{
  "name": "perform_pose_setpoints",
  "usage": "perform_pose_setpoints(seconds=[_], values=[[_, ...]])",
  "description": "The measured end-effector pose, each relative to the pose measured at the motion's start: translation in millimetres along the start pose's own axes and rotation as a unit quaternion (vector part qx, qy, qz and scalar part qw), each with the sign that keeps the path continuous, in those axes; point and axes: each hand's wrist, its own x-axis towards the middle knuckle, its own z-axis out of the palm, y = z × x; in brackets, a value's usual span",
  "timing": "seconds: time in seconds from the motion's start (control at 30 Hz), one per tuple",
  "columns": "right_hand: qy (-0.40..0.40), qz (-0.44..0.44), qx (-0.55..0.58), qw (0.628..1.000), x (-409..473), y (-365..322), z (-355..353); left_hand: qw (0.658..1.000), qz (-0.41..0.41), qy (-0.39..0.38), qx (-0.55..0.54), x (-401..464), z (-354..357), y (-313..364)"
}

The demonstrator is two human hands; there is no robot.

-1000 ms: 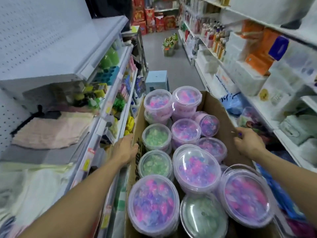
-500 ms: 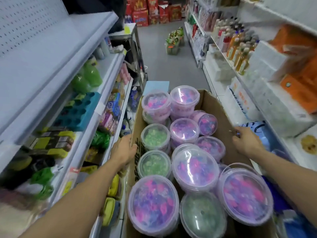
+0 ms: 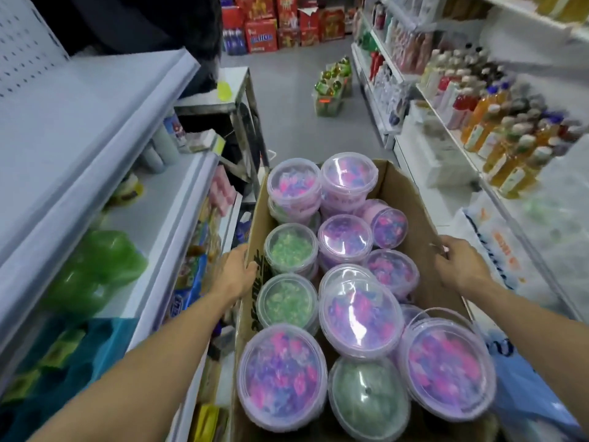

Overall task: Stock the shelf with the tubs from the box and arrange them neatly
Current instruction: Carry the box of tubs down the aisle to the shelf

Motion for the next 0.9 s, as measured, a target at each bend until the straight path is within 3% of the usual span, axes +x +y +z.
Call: perform_pose_setpoints(seconds=[0.43,0.9], values=[[-0.040,-0.008,0.001,0.999,285.1,-94.8,86.9,0.998,-0.034,-0.014,0.042,293.8,32.1,-6.3],[-0.072,0.038,-0.024,0.996,433.1,-130.1,228.0,0.996,-0.058,-0.058,0.029,484.7,103.7,-89.5]])
